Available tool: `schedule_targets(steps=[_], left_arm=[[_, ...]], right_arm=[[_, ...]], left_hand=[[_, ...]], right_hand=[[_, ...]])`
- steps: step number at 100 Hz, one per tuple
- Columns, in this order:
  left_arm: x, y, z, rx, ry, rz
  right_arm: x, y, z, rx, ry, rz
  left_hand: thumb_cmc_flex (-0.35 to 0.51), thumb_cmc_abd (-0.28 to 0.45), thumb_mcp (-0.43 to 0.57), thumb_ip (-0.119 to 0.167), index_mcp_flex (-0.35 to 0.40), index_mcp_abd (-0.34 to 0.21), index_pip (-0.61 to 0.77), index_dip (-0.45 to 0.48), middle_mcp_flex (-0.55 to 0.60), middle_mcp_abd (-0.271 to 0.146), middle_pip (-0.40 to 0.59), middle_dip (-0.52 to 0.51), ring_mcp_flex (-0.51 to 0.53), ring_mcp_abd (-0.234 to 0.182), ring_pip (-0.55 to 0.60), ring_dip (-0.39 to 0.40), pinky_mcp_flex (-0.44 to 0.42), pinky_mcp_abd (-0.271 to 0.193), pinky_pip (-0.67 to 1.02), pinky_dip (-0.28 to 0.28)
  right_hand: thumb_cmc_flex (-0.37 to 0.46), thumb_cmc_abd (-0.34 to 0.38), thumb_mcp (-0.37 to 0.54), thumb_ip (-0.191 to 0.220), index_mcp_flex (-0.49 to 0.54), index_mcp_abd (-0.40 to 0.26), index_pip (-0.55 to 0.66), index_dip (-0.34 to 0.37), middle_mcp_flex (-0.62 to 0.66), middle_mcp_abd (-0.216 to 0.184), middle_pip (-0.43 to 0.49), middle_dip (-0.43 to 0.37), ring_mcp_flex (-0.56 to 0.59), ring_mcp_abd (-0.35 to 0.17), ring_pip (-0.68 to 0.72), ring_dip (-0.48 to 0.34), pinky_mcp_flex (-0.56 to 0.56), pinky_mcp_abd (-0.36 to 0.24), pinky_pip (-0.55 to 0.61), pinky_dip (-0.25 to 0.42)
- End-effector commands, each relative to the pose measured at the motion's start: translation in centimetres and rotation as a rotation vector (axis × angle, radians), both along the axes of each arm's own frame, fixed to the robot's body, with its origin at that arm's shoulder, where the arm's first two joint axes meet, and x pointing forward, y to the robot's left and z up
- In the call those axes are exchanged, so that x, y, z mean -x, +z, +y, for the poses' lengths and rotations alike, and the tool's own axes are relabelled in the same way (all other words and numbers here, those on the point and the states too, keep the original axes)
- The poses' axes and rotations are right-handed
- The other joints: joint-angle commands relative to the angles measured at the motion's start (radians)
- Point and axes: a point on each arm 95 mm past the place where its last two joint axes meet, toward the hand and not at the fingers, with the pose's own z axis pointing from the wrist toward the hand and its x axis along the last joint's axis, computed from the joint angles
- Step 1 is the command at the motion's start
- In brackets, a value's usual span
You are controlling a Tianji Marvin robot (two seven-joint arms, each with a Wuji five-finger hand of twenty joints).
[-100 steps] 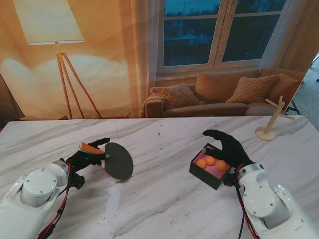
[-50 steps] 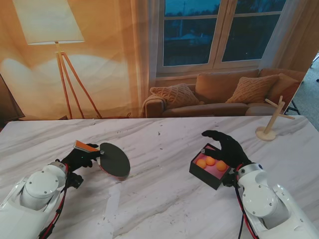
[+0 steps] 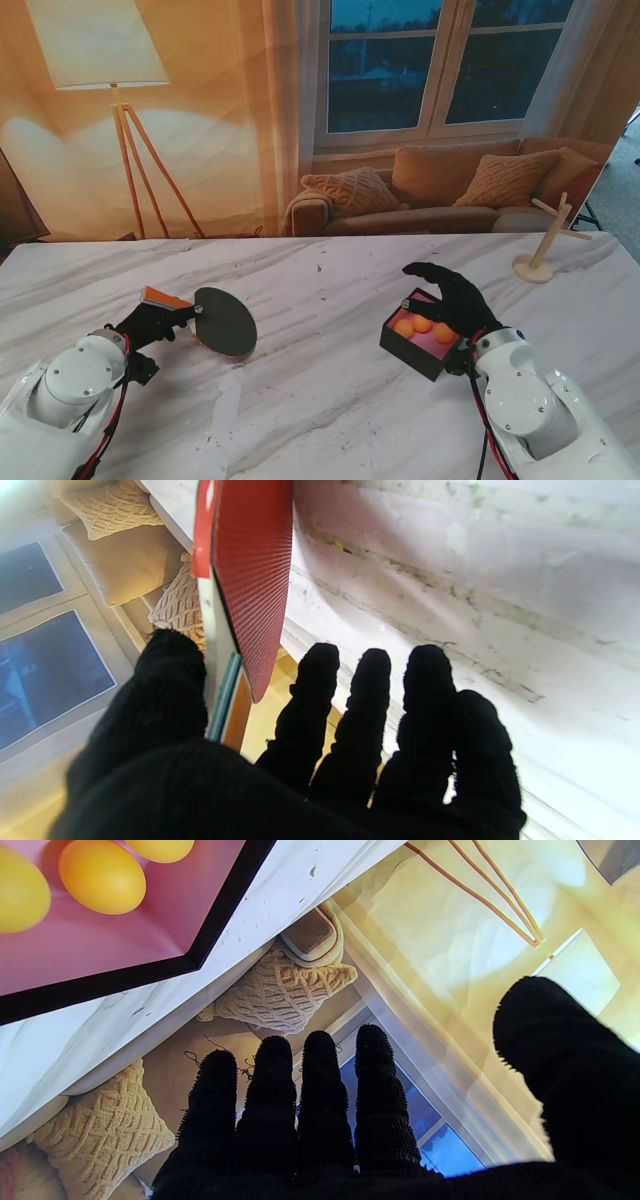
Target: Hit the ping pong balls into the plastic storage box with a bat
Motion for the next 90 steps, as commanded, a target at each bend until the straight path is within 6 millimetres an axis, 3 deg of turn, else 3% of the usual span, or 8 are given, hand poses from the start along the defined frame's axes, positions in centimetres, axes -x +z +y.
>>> schedule_targets(steps=[1, 15, 29, 38, 54, 71, 81, 90], left_arm=[[0.4, -0.4, 0.2, -0.008, 0.002, 0.018], [0.7, -0.4, 0.2, -0.013, 0.008, 0.043], [0.9, -0.5, 0.3, -0.007, 0.013, 0.058], [1.1, -0.6, 0.4, -0.019, 0.004, 0.062], [1.5, -0.6, 0.8, -0.019, -0.007, 0.067], [1.9, -0.5, 1.3, -0.011, 0.005, 0.063], [2.1, -0.5, 1.6, -0.008, 0.024, 0.056], [2.3, -0.6, 1.7, -0.002, 0.044, 0.053]], right_arm=[[0.1, -0.2, 0.1, 0.000, 0.003, 0.017], [0.1, -0.2, 0.1, -0.001, 0.002, 0.018], [0.0, -0.3, 0.2, -0.002, 0.002, 0.019], [0.0, -0.3, 0.2, -0.001, 0.002, 0.021], [0.1, -0.3, 0.2, -0.001, 0.003, 0.026], [0.1, -0.4, 0.3, -0.001, 0.005, 0.029], [0.1, -0.4, 0.3, -0.001, 0.005, 0.030], [0.0, -0.4, 0.3, -0.002, 0.005, 0.031]], left_hand=[[0.070, 0.063, 0.000, 0.043, 0.057, -0.027, 0.002, -0.006, -0.033, -0.002, -0.035, -0.021, -0.036, 0.056, -0.020, -0.006, -0.026, -0.057, 0.008, -0.024], [0.127, 0.091, -0.022, 0.056, 0.047, -0.036, -0.063, -0.029, 0.011, 0.006, -0.019, 0.001, -0.002, 0.068, -0.001, 0.013, 0.013, -0.041, 0.024, -0.019], [0.054, 0.029, 0.063, 0.054, -0.042, -0.007, -0.154, -0.071, 0.064, 0.006, 0.028, 0.021, 0.065, 0.085, 0.047, 0.016, 0.091, -0.011, 0.050, 0.008], [-0.014, 0.001, 0.007, 0.041, -0.079, -0.003, -0.176, -0.073, 0.041, -0.003, 0.016, 0.013, 0.059, 0.079, 0.035, 0.005, 0.090, -0.009, 0.038, -0.002], [-0.028, 0.042, -0.179, 0.052, -0.126, 0.011, -0.237, -0.059, -0.029, -0.008, -0.042, -0.007, -0.003, 0.065, -0.030, -0.005, 0.035, -0.015, 0.013, -0.061], [-0.029, 0.058, -0.197, 0.055, -0.194, 0.020, -0.301, -0.080, -0.064, -0.008, -0.072, -0.018, -0.029, 0.066, -0.058, -0.010, 0.013, -0.019, -0.002, -0.074], [0.034, 0.069, -0.165, 0.063, -0.175, 0.016, -0.304, -0.079, -0.053, -0.004, -0.067, -0.014, -0.025, 0.067, -0.057, -0.008, 0.013, -0.021, -0.002, -0.077], [0.083, 0.089, -0.126, 0.065, -0.090, -0.013, -0.251, -0.044, -0.021, 0.010, -0.051, -0.004, -0.011, 0.075, -0.047, 0.000, 0.023, -0.018, 0.007, -0.076]], right_hand=[[-0.043, 0.028, 0.003, 0.053, -0.004, 0.006, 0.014, -0.004, -0.045, -0.017, 0.007, -0.007, -0.030, -0.010, 0.016, -0.005, -0.002, -0.008, 0.011, 0.016], [-0.044, 0.030, 0.002, 0.053, -0.003, 0.006, 0.015, -0.003, -0.046, -0.017, 0.009, -0.006, -0.030, -0.008, 0.017, -0.004, 0.000, -0.008, 0.013, 0.018], [-0.043, 0.030, 0.002, 0.053, -0.003, 0.006, 0.016, -0.002, -0.046, -0.018, 0.011, -0.004, -0.030, -0.006, 0.018, -0.003, -0.001, -0.007, 0.014, 0.018], [-0.043, 0.030, 0.002, 0.053, -0.002, 0.006, 0.016, -0.002, -0.046, -0.017, 0.012, -0.004, -0.030, -0.007, 0.018, -0.003, -0.001, -0.007, 0.015, 0.019], [-0.042, 0.030, 0.002, 0.053, -0.001, 0.007, 0.017, -0.001, -0.047, -0.017, 0.013, -0.003, -0.030, -0.005, 0.018, -0.002, 0.000, -0.007, 0.015, 0.019], [-0.043, 0.029, 0.001, 0.053, 0.000, 0.008, 0.018, 0.001, -0.046, -0.016, 0.014, -0.002, -0.030, -0.006, 0.019, -0.001, 0.001, -0.006, 0.017, 0.020], [-0.042, 0.029, 0.002, 0.053, 0.002, 0.009, 0.019, 0.002, -0.046, -0.016, 0.014, -0.001, -0.030, -0.004, 0.019, -0.001, 0.000, -0.007, 0.017, 0.020], [-0.042, 0.029, 0.001, 0.053, 0.003, 0.009, 0.020, 0.002, -0.046, -0.016, 0.015, 0.000, -0.030, -0.005, 0.019, -0.001, 0.000, -0.007, 0.017, 0.020]])
